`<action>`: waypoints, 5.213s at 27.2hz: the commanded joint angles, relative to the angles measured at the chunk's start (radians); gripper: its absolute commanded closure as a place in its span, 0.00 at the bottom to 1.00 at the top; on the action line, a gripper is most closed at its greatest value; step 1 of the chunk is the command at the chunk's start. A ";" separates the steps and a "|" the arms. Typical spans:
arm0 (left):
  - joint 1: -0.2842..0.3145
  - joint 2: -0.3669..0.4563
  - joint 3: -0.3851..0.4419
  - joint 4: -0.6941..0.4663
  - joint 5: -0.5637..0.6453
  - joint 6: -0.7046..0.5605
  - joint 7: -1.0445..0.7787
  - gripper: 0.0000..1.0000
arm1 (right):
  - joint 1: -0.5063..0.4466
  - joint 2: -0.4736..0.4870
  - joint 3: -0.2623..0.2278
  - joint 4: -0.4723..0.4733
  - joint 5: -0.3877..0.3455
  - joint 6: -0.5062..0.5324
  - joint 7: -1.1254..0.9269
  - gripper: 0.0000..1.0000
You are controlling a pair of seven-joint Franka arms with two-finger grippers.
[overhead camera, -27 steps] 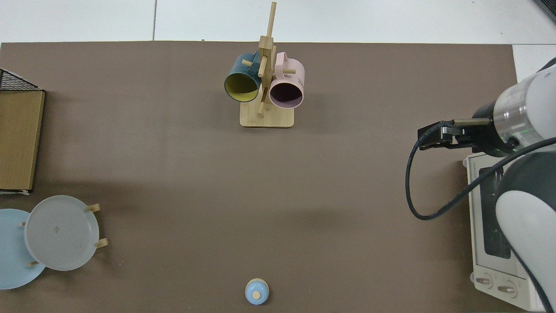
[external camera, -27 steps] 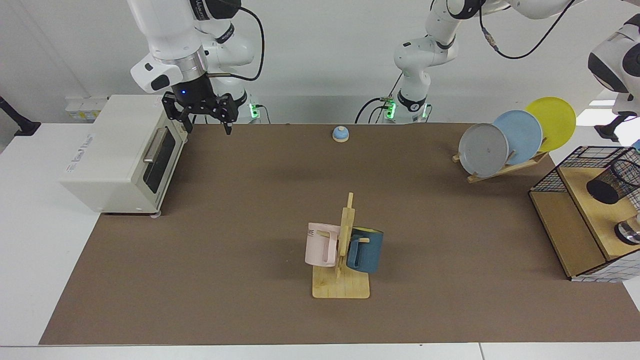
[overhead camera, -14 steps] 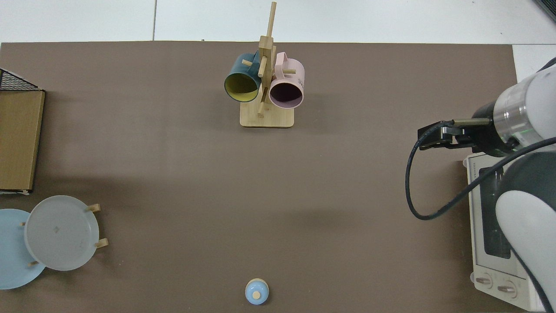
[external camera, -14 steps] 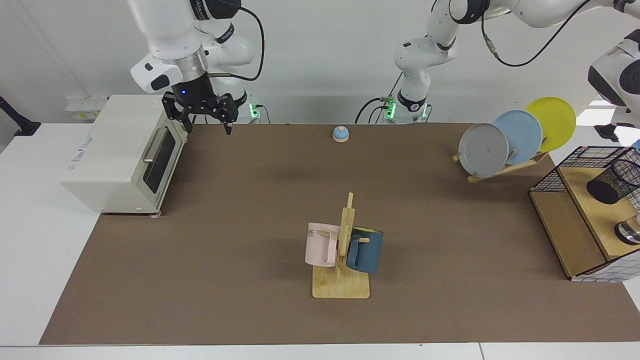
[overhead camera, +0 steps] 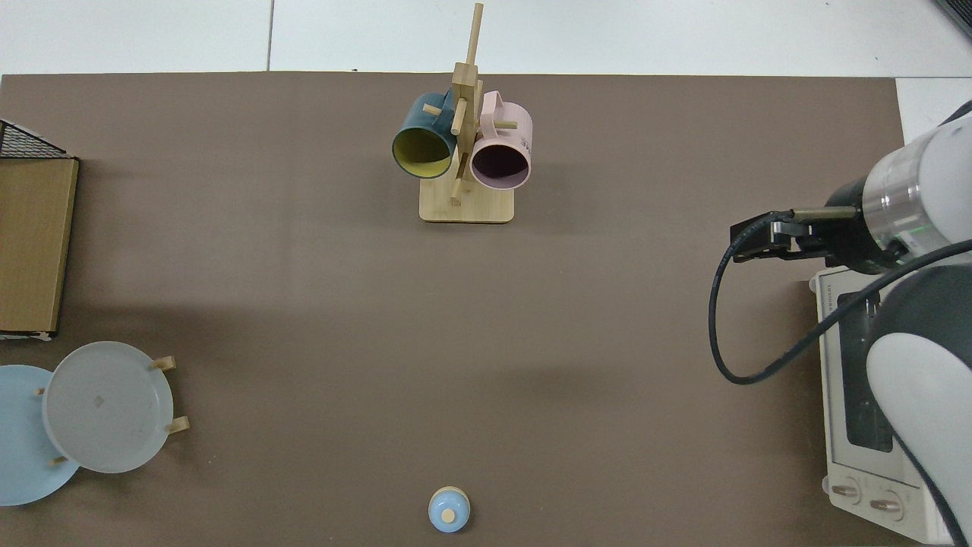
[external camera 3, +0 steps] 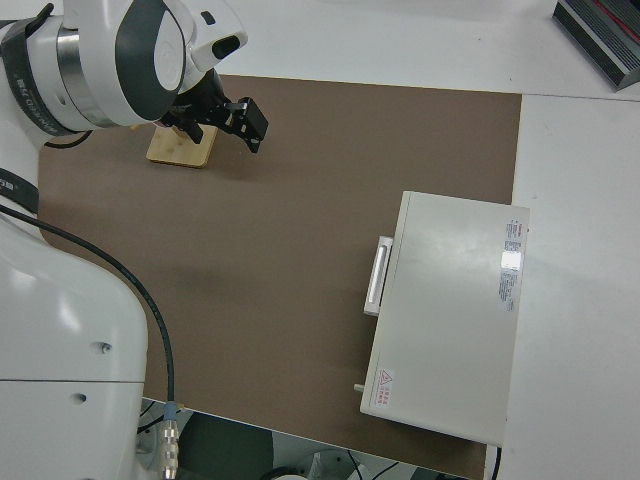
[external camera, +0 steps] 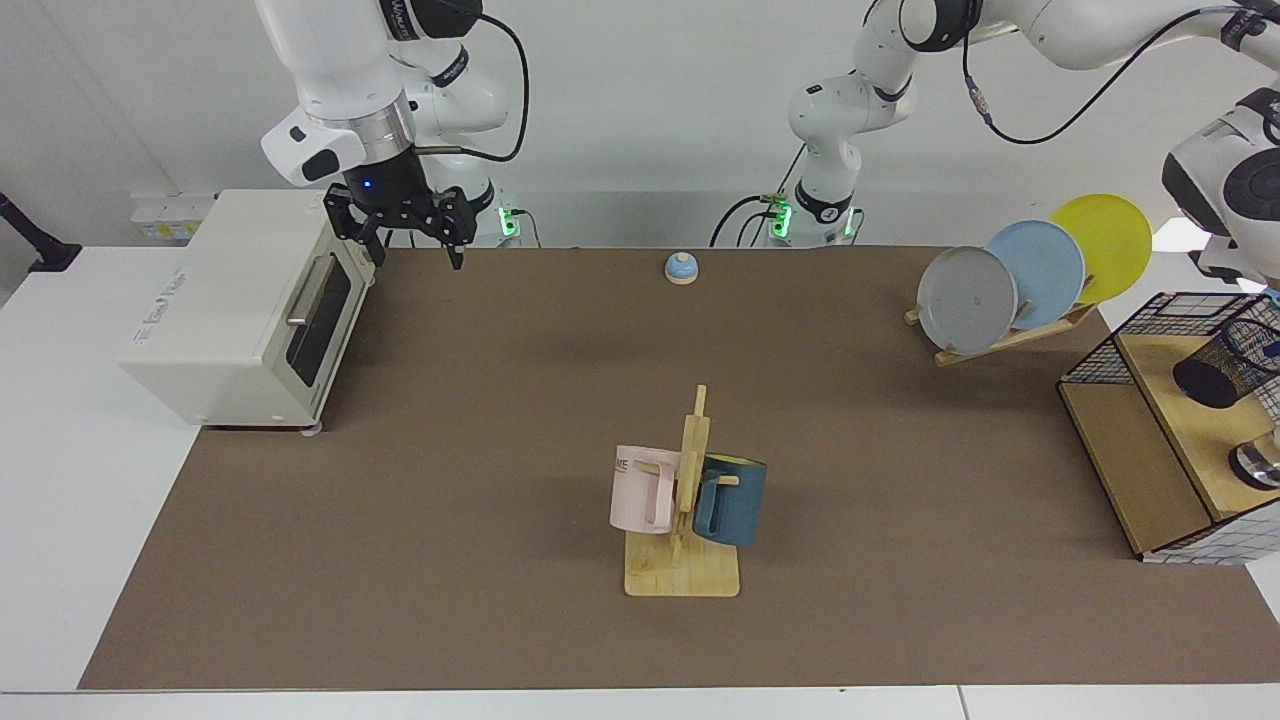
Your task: Put markers into pen holder
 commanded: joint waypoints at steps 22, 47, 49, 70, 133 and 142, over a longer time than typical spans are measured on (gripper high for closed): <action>0.009 -0.055 -0.004 -0.142 -0.091 -0.002 -0.008 1.00 | -0.017 -0.009 0.011 -0.015 0.009 0.017 -0.026 0.00; 0.009 -0.052 0.001 -0.144 -0.111 0.004 0.006 0.78 | -0.017 -0.009 0.011 -0.015 0.009 0.017 -0.026 0.00; 0.009 -0.052 0.001 -0.139 -0.111 0.004 0.009 0.77 | -0.017 -0.009 0.011 -0.015 0.009 0.017 -0.026 0.00; -0.006 -0.123 -0.006 -0.095 -0.120 -0.051 0.035 0.68 | -0.017 -0.009 0.011 -0.015 0.009 0.017 -0.026 0.00; -0.201 -0.308 -0.211 0.022 -0.914 -0.516 -1.413 0.00 | -0.017 -0.009 0.011 -0.015 0.009 0.017 -0.026 0.00; -0.229 -0.343 -0.168 -0.022 -0.907 -0.524 -1.414 0.00 | -0.017 -0.009 0.011 -0.015 0.009 0.017 -0.026 0.00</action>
